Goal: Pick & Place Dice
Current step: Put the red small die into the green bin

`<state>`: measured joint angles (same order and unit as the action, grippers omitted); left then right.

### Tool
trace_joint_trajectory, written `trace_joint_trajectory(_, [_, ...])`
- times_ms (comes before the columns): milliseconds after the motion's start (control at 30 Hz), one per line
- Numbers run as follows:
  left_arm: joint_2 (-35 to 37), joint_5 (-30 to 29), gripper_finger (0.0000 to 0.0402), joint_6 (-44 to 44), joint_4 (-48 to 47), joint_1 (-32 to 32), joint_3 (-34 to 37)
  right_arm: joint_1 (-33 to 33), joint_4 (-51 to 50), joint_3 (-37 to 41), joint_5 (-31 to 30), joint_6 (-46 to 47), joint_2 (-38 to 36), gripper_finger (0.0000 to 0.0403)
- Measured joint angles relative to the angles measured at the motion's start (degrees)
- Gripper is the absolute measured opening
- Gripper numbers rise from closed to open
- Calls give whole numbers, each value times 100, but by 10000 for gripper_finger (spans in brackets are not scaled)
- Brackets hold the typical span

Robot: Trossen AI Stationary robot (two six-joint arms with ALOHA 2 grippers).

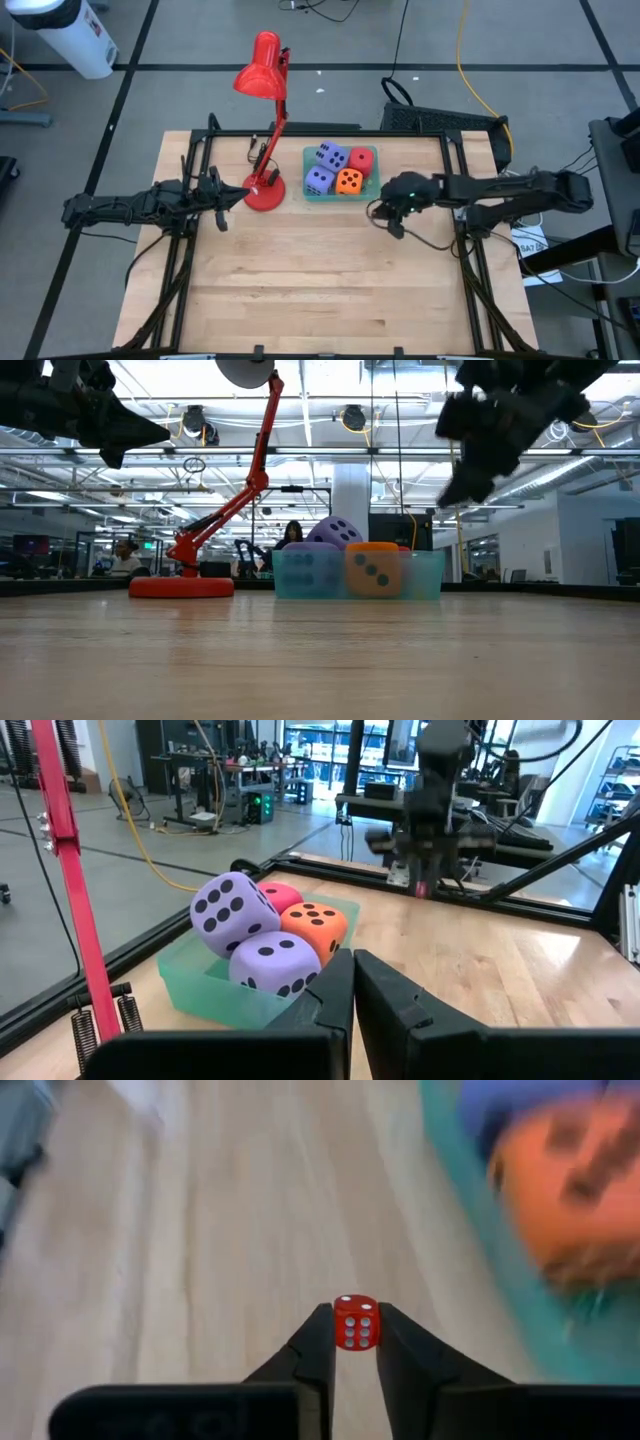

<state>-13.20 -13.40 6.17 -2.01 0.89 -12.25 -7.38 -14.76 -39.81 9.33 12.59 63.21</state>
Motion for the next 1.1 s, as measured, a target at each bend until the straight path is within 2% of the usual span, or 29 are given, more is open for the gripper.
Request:
trace_joint_trajectory(100, [-1, 0, 21, 0, -1, 0, 0, -2, 368, 0, -8, -204, -541, 43])
trace_joint_trajectory(333, [1, 1, 21, 4, -16, 0, -1, -2, 725, 0, -36, -560, -1913, 67])
trace_joint_trajectory(533, [1, 1, 21, 37, -130, -2, 0, -2, 633, 0, -31, -876, -2970, 46])
trace_joint_trajectory(633, [1, 1, 21, 59, -130, -1, 0, -2, 666, 64, -40, -922, -3430, 47])
trace_joint_trajectory(833, [1, 1, 21, 63, -128, -1, -1, -2, 688, 551, -299, -820, -4365, 63])
trace_joint_trajectory(1000, [1, 1, 21, 66, -128, 0, 0, -4, 732, 1214, -501, -800, -5047, 50])
trace_joint_trajectory(1100, [2, -1, 21, 81, -125, -2, -1, -4, 1201, 1737, -486, -904, -5376, 48])
